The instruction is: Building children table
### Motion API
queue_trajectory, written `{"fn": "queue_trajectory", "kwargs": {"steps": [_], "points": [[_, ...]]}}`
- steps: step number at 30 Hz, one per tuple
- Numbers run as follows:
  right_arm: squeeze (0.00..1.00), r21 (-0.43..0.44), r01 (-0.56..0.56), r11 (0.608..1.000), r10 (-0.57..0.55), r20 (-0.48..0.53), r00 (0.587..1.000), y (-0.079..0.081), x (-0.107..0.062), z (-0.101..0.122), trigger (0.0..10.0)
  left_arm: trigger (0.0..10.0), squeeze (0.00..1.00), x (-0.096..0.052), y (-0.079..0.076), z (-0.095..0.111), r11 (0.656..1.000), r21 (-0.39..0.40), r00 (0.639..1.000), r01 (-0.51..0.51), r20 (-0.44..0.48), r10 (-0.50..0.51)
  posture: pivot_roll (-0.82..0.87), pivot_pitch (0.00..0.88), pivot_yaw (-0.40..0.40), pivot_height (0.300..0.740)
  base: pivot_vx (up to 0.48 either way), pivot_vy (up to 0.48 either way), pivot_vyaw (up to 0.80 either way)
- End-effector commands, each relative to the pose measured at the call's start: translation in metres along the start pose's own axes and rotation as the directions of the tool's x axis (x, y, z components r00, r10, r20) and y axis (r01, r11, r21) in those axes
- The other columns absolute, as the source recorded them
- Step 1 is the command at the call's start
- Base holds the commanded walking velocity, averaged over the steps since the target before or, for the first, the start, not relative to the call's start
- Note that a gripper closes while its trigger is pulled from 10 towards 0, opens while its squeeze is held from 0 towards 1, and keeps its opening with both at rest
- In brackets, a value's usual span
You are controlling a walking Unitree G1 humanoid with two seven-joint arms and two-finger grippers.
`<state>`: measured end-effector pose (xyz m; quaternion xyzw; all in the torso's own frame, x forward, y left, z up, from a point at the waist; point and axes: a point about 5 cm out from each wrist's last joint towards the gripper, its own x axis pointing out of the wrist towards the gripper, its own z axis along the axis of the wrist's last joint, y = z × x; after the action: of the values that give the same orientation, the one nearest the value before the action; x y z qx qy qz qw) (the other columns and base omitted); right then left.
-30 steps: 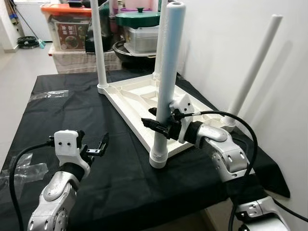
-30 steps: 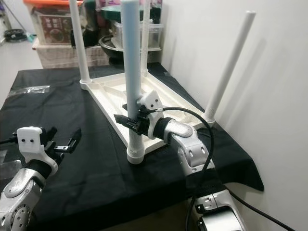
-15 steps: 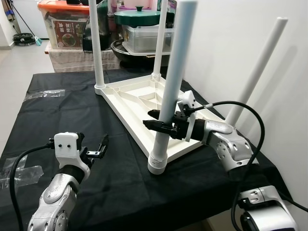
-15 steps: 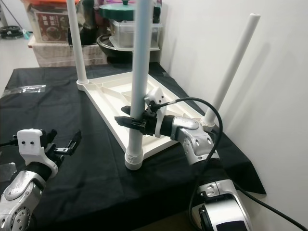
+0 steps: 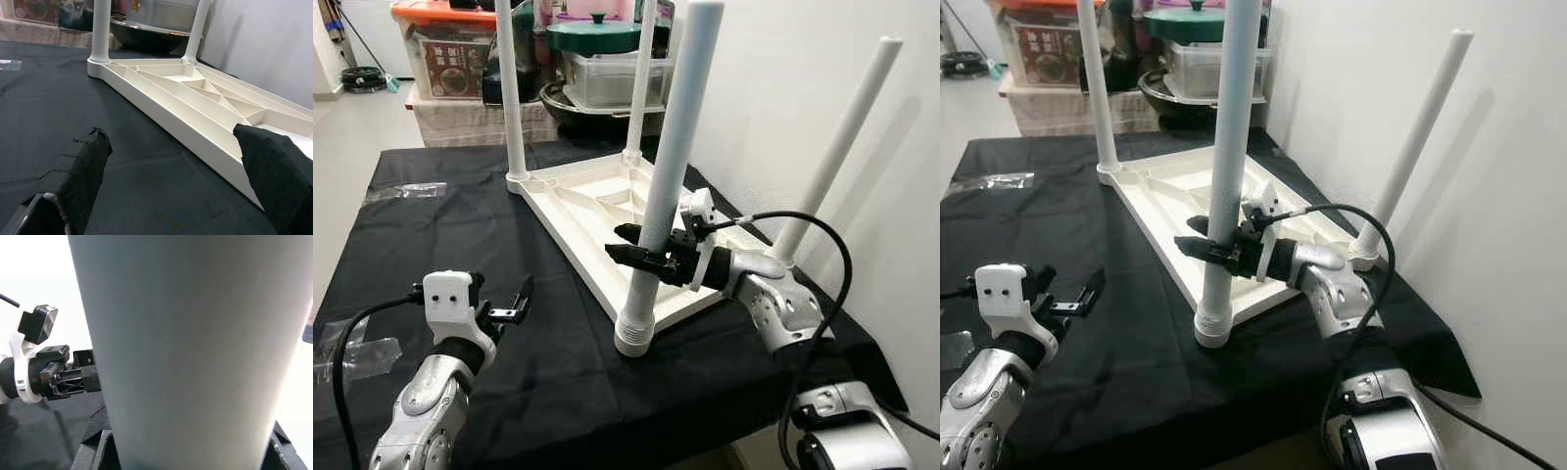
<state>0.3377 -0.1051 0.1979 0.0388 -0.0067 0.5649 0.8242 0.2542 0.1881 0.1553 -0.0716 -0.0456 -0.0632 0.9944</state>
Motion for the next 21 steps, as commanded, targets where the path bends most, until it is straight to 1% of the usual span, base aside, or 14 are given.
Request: {"fn": "queue_trajectory", "kwargs": {"steps": [1, 5, 7, 11, 12, 13, 14, 15, 16, 17, 18, 19, 20, 21], "points": [[0.0, 0.116, -0.013, 0.993, 0.023, -0.086, 0.996, 0.009, 0.001, -0.034, 10.0, 10.0, 0.0, -0.002, -0.001, -0.002, 1.0, -0.005, 1.0, 0.001, -0.012, -0.001, 0.09, 0.0, -0.095, 0.74, 0.0, 0.0, 0.0], [0.0, 0.108, -0.005, 0.994, 0.013, -0.076, 0.997, 0.011, 0.002, -0.035, 10.0, 10.0, 0.0, -0.002, -0.001, -0.002, 1.0, -0.005, 1.0, 0.0, -0.013, 0.0, 0.09, 0.0, -0.095, 0.74, 0.0, 0.0, 0.0], [0.0, 0.141, 0.109, 0.984, -0.103, -0.055, 0.993, 0.017, 0.003, -0.04, 10.0, 10.0, 0.0, -0.003, 0.0, -0.002, 1.0, -0.007, 1.0, -0.006, -0.014, 0.006, 0.08, 0.0, -0.095, 0.74, 0.0, 0.0, 0.0], [0.0, 0.155, 0.14, 0.978, -0.133, -0.06, 0.989, 0.02, 0.004, -0.044, 10.0, 10.0, 0.0, -0.003, 0.0, -0.002, 1.0, -0.009, 1.0, -0.008, -0.015, 0.007, 0.08, 0.0, -0.096, 0.74, 0.0, 0.0, 0.0], [0.0, 0.125, 0.255, 0.959, -0.24, -0.128, 0.962, 0.017, 0.006, -0.055, 10.0, 10.0, 0.0, -0.003, 0.0, -0.003, 1.0, -0.008, 1.0, -0.009, -0.015, 0.009, 0.08, 0.0, -0.098, 0.74, 0.0, 0.0, 0.0], [0.0, 0.101, 0.314, 0.944, -0.296, -0.158, 0.942, 0.014, 0.006, -0.059, 10.0, 10.0, 0.0, -0.003, 0.0, -0.003, 1.0, -0.008, 1.0, -0.01, -0.015, 0.01, 0.08, 0.0, -0.098, 0.74, 0.0, 0.0, 0.0], [0.0, 0.101, 0.314, 0.944, -0.296, -0.158, 0.942, 0.014, 0.006, -0.059, 10.0, 10.0, 0.0, -0.003, 0.0, -0.003, 1.0, -0.008, 1.0, -0.01, -0.015, 0.01, 0.08, 0.0, -0.098, 0.74, 0.0, 0.0, 0.0], [0.0, 0.053, 0.453, 0.89, -0.432, -0.222, 0.874, 0.004, 0.004, -0.066, 10.0, 10.0, 0.0, -0.004, 0.001, -0.003, 1.0, -0.007, 1.0, -0.013, -0.014, 0.013, 0.08, 0.0, -0.099, 0.74, 0.0, 0.0, 0.0], [0.0, 0.015, 0.538, 0.843, -0.516, -0.258, 0.817, -0.002, 0.001, -0.071, 10.0, 10.0, 0.0, -0.004, 0.001, -0.003, 1.0, -0.007, 1.0, -0.016, -0.013, 0.016, 0.08, 0.0, -0.099, 0.74, 0.0, 0.0, 0.0], [0.0, -0.048, 0.664, 0.747, -0.644, -0.3, 0.703, -0.012, -0.007, -0.076, 10.0, 10.0, 0.0, -0.004, 0.002, -0.003, 1.0, -0.008, 1.0, -0.02, -0.011, 0.02, 0.08, 0.0, -0.1, 0.74, 0.0, 0.0, 0.0], [0.0, -0.095, 0.734, 0.673, -0.719, -0.32, 0.617, -0.019, -0.014, -0.08, 10.0, 10.0, 0.0, -0.004, 0.002, -0.003, 1.0, -0.008, 1.0, -0.023, -0.009, 0.023, 0.08, 0.0, -0.1, 0.74, 0.0, 0.0, 0.0], [0.0, -0.114, 0.814, 0.569, -0.79, -0.35, 0.503, -0.026, -0.026, -0.086, 10.0, 10.0, 0.0, -0.004, 0.002, -0.003, 1.0, -0.007, 1.0, -0.024, -0.009, 0.024, 0.08, 0.0, -0.102, 0.74, 0.0, 0.0, 0.0], [0.0, -0.114, 0.814, 0.569, -0.79, -0.35, 0.503, -0.026, -0.026, -0.086, 10.0, 10.0, 0.0, -0.004, 0.002, -0.003, 1.0, -0.007, 1.0, -0.024, -0.009, 0.024, 0.08, 0.0, -0.102, 0.74, 0.0, 0.0, 0.0], [0.0, -0.126, 0.858, 0.498, -0.826, -0.371, 0.425, -0.03, -0.034, -0.091, 10.0, 10.0, 0.0, -0.004, 0.002, -0.003, 1.0, -0.007, 1.0, -0.025, -0.009, 0.025, 0.08, 0.0, -0.102, 0.74, 0.0, 0.0, 0.0]]}}
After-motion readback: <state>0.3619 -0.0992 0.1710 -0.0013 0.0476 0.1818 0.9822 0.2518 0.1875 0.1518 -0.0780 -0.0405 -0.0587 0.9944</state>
